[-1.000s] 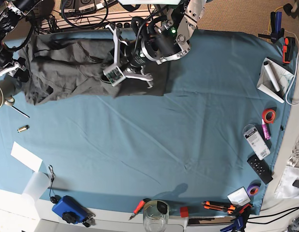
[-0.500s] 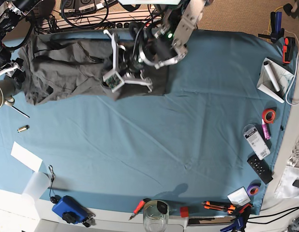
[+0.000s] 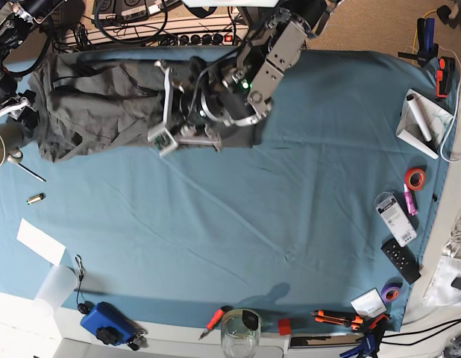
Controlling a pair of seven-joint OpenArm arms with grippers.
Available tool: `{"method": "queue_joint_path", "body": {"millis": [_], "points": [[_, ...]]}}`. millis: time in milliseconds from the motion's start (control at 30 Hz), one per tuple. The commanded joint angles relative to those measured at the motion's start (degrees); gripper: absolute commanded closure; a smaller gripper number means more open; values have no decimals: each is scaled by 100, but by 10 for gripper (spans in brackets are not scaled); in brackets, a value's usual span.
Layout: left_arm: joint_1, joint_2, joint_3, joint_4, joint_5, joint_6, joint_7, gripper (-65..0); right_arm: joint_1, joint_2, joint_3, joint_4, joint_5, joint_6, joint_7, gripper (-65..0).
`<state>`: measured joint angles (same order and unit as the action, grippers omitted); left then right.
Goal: Fold the T-shirt properly
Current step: 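Carry the strip end with the left gripper toward the right gripper, folding it over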
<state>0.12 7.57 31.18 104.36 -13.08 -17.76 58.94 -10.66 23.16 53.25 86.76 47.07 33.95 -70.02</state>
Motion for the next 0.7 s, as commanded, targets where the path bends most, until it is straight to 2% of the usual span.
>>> {"method": "queue_joint_path", "body": {"millis": [0,167,233,267,333,400,433,667], "points": [[-61,143,20,118,-63,-7,-136,0,33,157,37,94,83,9,129,-241],[-81,143,15,118,-66,-28,-136,0,33,157,37,94,85,9,129,-241],[-96,143,15,118,-66,-269,-157,0,33,157,37,94,83,9,127,-241],[-107,143,15,118,-66,-417,-205,-16,35,157,37,94,83,9,127,-241],[-107,143,15,118,-68,-592,-330,-144,33,160,37,94,83,9,127,-241],[-109,143,15,118,-68,-588,-404,-244,33,157,37,94,83,9,127,-241],[-109,143,15,118,-68,-588,-413,-273,33,160,37,94,83,9,127,-241],[-133,143,15,184,-63,-584,-372,-286,35,157,37,94,83,9,129,-241]]}}
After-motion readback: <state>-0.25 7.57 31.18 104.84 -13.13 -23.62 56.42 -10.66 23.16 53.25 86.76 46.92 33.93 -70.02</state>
